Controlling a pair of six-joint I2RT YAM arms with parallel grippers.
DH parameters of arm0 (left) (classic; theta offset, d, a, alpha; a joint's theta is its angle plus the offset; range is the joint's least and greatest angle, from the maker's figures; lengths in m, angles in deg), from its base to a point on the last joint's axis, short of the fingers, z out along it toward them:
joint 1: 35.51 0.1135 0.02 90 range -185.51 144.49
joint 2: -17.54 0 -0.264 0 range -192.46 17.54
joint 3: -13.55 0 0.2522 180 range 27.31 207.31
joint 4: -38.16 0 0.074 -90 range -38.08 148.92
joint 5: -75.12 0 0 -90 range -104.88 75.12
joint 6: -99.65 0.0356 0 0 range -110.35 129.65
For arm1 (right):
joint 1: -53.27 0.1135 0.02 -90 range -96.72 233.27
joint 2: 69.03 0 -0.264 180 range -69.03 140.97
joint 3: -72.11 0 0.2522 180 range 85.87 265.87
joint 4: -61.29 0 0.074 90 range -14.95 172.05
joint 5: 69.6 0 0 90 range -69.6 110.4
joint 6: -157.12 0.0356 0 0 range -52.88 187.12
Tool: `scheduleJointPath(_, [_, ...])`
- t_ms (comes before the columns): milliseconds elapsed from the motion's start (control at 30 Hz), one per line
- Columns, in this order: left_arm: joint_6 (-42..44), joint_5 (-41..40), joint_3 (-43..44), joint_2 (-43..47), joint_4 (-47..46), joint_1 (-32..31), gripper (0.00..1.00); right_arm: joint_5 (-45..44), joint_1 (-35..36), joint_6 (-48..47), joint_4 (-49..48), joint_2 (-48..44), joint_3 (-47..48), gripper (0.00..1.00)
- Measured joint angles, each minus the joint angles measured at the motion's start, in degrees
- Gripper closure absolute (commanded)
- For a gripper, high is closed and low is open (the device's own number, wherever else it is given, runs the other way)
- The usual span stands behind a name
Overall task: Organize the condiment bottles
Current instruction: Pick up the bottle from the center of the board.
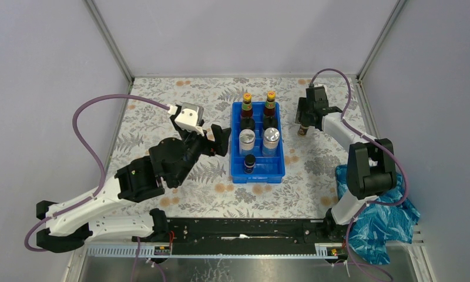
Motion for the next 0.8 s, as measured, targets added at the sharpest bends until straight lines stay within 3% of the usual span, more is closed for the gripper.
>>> scheduleJointPath(133, [0.0, 0.0, -0.2, -0.3, 0.0, 0.0, 0.10, 1.0, -0.1, 0.0, -0.2, 0.7, 0.4, 0.42])
scheduleJointPath(367, [0.0, 0.0, -0.4, -0.4, 0.0, 0.0, 0.10, 1.4, -0.3, 0.3, -0.3, 1.1, 0.5, 0.63])
scheduleJointPath(600, [0.0, 0.0, -0.6, -0.4, 0.0, 0.0, 0.10, 1.4, -0.3, 0.3, -0.3, 1.1, 0.5, 0.99])
scheduleJointPath(800, [0.0, 0.0, -0.6, -0.4, 0.0, 0.0, 0.10, 1.3, -0.3, 0.4, -0.3, 1.1, 0.5, 1.00])
